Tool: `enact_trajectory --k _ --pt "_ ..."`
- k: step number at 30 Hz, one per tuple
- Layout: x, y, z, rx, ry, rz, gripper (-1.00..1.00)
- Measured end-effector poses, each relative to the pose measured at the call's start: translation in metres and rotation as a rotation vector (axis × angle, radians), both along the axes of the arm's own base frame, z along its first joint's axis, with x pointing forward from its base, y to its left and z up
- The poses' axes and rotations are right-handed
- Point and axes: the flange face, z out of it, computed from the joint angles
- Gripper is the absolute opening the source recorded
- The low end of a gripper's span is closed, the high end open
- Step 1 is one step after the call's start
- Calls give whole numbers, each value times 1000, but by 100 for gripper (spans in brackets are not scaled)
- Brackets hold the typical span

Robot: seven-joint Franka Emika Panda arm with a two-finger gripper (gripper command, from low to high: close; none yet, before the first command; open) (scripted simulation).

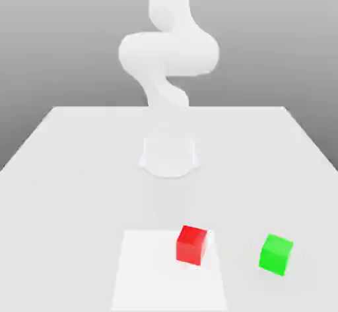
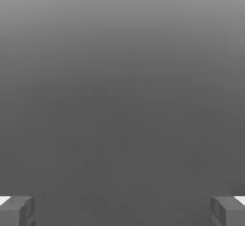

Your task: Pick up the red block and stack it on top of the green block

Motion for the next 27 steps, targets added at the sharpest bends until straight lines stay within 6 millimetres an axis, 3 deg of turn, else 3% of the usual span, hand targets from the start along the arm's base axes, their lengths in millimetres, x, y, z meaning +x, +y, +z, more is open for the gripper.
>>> enact_trajectory --k 4,8,12,17,21,27 --pt "43 15 -97 -23 146 -68 0" --pt "63 18 -193 -19 284 -127 0" --pt "61 17 -284 7 419 -180 0" --pt "34 20 -384 71 578 -237 0" --pt "1 31 -442 138 686 -267 0" --pt "0 32 -469 160 695 -282 0"
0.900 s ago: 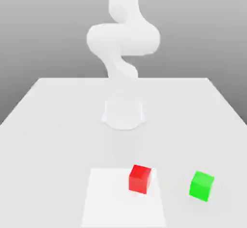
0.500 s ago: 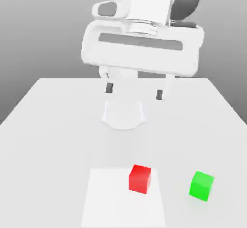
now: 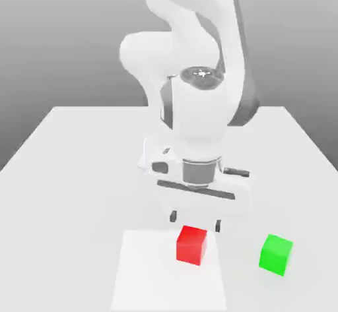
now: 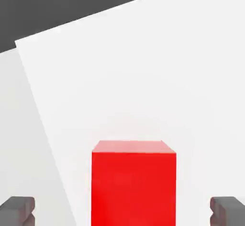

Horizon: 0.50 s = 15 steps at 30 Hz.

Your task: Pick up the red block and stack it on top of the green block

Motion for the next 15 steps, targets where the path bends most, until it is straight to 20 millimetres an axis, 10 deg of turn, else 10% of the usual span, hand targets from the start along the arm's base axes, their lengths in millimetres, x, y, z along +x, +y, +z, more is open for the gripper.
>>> enact_trajectory --k 8,9,15 --pt "-4 0 -41 -1 7 3 0" --pt "-5 -1 -47 -2 10 4 -100" --pt "-6 -1 -49 -3 10 5 -100"
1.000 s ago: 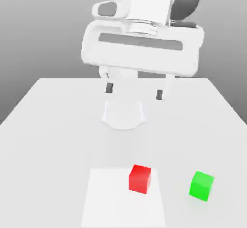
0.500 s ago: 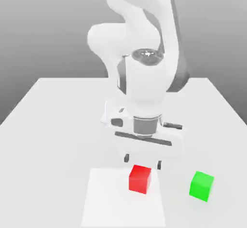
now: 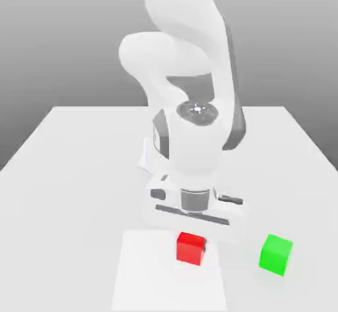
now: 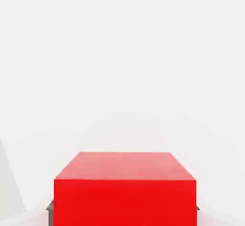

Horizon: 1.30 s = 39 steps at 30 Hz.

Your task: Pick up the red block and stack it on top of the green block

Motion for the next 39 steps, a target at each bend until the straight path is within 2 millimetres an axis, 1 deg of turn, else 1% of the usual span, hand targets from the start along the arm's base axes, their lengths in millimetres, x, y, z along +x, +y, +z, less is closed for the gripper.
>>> enact_trajectory --k 2,7,11,15,18,19,21,26,31,33,35,39 --pt "2 0 6 1 -3 -1 -100" --pt "7 1 32 3 -11 -5 -100" --pt "6 1 50 3 -10 -3 -100" --pt "1 1 64 0 -2 0 -100" --pt "6 5 70 1 1 -52 -100" --pt "8 10 73 2 1 -70 -100" --pt "13 28 77 4 1 -93 -100" --pt "17 85 87 5 2 -130 -100" --pt "10 148 98 3 2 -156 -100" --pt "6 169 101 2 2 -176 -100" --pt "11 169 90 1 0 -204 -100" --pt "11 169 49 1 0 -211 -100"
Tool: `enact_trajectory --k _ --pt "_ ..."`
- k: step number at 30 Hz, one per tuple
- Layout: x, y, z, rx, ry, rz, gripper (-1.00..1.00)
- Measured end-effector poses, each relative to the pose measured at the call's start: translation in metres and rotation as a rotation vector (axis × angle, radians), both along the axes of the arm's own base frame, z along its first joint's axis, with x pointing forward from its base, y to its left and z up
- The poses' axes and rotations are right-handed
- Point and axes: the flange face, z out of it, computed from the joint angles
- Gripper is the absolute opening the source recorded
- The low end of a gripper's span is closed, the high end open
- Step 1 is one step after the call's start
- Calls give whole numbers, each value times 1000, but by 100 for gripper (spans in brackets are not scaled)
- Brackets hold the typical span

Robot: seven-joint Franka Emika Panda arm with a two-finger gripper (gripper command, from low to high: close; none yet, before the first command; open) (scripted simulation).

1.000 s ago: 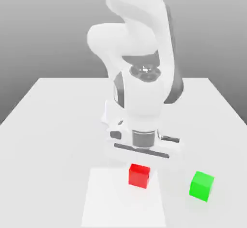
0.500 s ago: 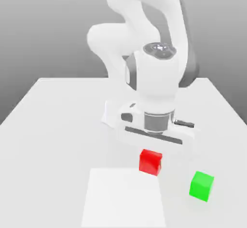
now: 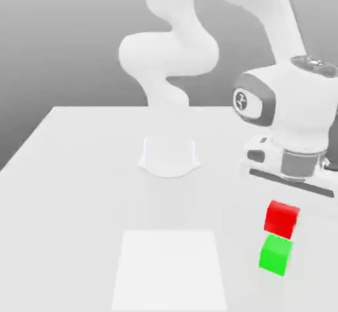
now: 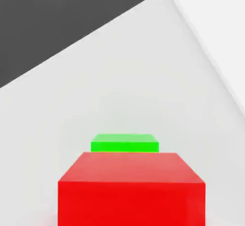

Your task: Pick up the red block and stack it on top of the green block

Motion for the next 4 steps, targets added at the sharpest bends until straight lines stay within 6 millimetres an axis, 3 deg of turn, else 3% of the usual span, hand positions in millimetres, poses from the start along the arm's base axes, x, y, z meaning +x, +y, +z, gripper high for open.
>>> enact_trajectory --k 1,4 --pt "-1 0 -7 0 1 1 100" --pt "-1 0 -7 0 1 1 100"
